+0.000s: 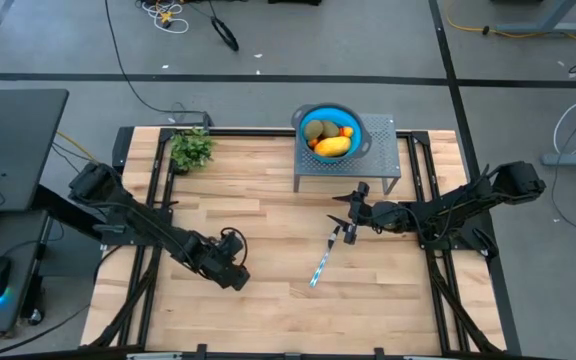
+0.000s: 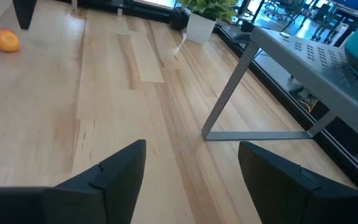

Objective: Pick & Place Fruit
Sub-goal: Put the peach into the blue strainer bowl on the shelf, then put the plum into the blue strainer bowl on the shelf

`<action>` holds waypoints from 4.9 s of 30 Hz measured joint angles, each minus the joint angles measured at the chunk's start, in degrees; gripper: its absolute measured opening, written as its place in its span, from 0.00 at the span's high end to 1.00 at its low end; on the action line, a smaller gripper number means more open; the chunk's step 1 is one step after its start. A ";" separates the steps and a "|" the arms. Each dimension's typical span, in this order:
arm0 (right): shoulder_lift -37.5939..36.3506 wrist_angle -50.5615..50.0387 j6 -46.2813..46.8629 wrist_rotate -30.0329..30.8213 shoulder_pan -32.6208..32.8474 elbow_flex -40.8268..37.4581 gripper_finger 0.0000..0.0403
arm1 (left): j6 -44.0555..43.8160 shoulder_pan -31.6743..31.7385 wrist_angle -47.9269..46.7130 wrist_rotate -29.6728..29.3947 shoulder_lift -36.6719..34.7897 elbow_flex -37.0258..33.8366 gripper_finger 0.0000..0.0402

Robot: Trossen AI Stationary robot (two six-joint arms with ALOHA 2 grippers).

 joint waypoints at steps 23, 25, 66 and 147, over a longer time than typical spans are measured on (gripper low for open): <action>0.00 -0.44 0.37 0.08 -0.06 0.00 0.33 | 1.29 -0.15 -0.86 1.32 6.03 0.02 0.37; 0.00 -0.46 0.37 0.07 -0.06 0.00 0.33 | 1.86 -0.15 -1.06 1.19 6.06 -0.02 0.41; 0.00 -1.27 0.37 -0.06 -0.06 -0.01 0.33 | 56.50 19.41 -0.30 -28.27 6.17 26.43 0.65; 0.17 1.22 -0.02 -2.20 -2.27 -2.45 0.33 | 78.62 46.49 23.77 -2.48 9.98 33.81 0.32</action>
